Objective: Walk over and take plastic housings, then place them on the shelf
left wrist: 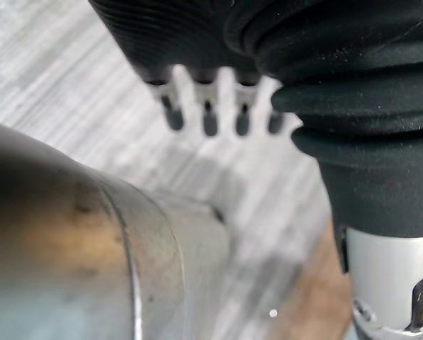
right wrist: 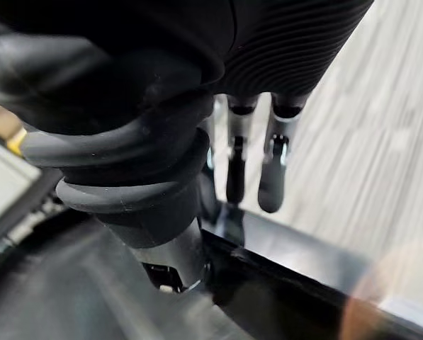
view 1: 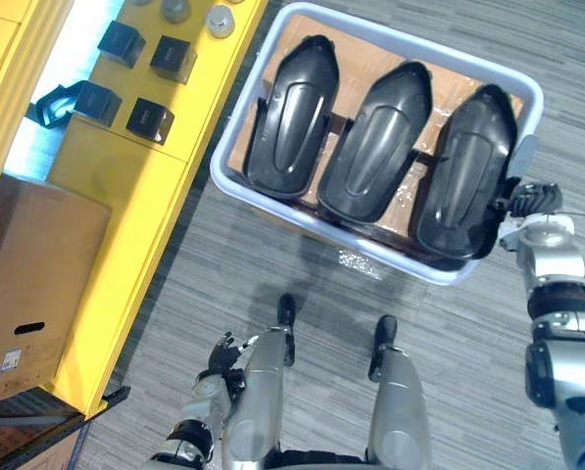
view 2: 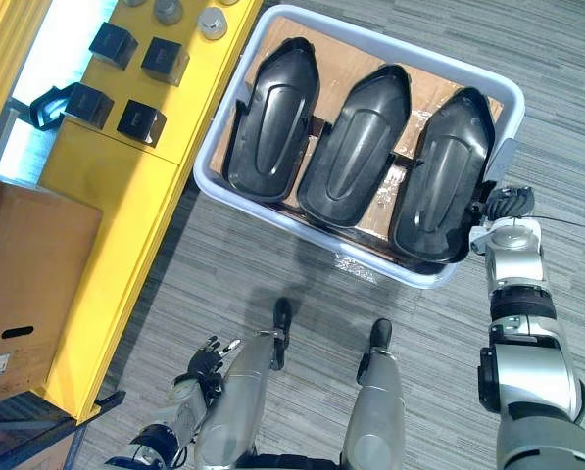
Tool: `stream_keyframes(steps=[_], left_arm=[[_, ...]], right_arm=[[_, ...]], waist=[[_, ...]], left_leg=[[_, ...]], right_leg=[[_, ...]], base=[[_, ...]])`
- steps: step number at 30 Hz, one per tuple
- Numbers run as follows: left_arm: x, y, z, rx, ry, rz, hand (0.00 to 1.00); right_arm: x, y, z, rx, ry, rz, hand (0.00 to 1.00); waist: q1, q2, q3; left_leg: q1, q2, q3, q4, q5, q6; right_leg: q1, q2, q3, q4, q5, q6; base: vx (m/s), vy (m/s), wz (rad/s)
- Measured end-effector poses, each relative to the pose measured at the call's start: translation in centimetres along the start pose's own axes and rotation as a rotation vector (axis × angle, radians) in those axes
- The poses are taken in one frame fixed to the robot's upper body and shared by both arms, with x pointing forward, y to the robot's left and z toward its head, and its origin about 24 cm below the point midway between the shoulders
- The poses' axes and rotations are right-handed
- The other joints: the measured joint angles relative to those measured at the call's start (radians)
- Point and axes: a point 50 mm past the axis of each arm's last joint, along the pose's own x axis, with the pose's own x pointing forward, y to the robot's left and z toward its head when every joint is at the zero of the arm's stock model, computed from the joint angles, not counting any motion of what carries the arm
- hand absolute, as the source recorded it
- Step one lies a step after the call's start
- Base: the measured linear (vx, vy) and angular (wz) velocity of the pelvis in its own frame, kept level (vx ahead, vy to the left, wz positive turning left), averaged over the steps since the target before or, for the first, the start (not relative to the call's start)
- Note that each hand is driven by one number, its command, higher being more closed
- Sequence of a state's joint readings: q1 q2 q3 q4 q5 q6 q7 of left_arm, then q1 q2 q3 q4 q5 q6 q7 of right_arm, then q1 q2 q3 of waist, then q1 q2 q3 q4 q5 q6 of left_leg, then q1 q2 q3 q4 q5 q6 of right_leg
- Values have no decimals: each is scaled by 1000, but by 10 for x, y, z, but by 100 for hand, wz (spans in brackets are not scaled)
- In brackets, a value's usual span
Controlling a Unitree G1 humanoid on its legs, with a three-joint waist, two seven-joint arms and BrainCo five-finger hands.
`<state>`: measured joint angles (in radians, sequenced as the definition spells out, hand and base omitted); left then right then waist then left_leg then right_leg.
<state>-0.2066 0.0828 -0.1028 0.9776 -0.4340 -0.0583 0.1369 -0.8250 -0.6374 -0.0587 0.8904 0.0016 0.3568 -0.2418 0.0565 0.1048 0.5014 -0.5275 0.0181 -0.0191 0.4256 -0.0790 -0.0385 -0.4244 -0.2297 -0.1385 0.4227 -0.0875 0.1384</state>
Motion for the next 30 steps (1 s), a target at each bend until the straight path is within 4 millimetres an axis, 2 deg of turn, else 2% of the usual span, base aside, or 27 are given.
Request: stream_keyframes(steps=[4,11,15,19,26,29,30], left_arm=[[-1,-6,-9,17,28,-15,0],[-3,-4,-13,-12,39,-11,0],[-5,-4,-14,-20,32,-7,0],[-6,-2,-15,-35,24,3,0],[-6,2,2,-114,-64,69,0],[-8,16,10,-143,-105,170,0],[-10,24,16,-161,-131,225,0]], right_arm=[[0,0,-4,-96,26,-40,100],[-1,1,-2,-167,-36,-121,100],[-7,-4,26,-169,-211,-214,100],[-14,-5,41,-177,-338,-273,100],[-21,-5,41,-197,-416,-324,100],[-25,0,35,-192,-423,-326,100],[-28,3,33,-185,-435,-326,100]], waist=[[1,36,-23],[5,39,-25],[2,39,-25],[3,38,-24],[-4,25,-22],[-10,-4,-21],[-10,-21,-26]], left_leg=[[4,0,-2,-6,5,1],[43,0,-8,-50,27,-6],[54,1,-4,-70,36,-6],[82,5,-2,-77,36,-6],[131,6,-5,-112,38,-8],[183,6,-3,-149,47,-12],[200,8,-2,-171,53,-14]], right_leg=[[7,0,-4,-6,0,0],[39,0,-23,-28,2,-1],[44,0,-24,-39,4,-1],[79,3,-28,-49,6,-1],[133,4,-47,-79,7,-1],[180,4,-51,-107,10,0],[194,5,-52,-124,15,-1]], base=[[0,0,0],[1,-8,4],[19,-1,-1],[68,-5,0],[43,7,4],[55,4,0],[87,1,-2]])
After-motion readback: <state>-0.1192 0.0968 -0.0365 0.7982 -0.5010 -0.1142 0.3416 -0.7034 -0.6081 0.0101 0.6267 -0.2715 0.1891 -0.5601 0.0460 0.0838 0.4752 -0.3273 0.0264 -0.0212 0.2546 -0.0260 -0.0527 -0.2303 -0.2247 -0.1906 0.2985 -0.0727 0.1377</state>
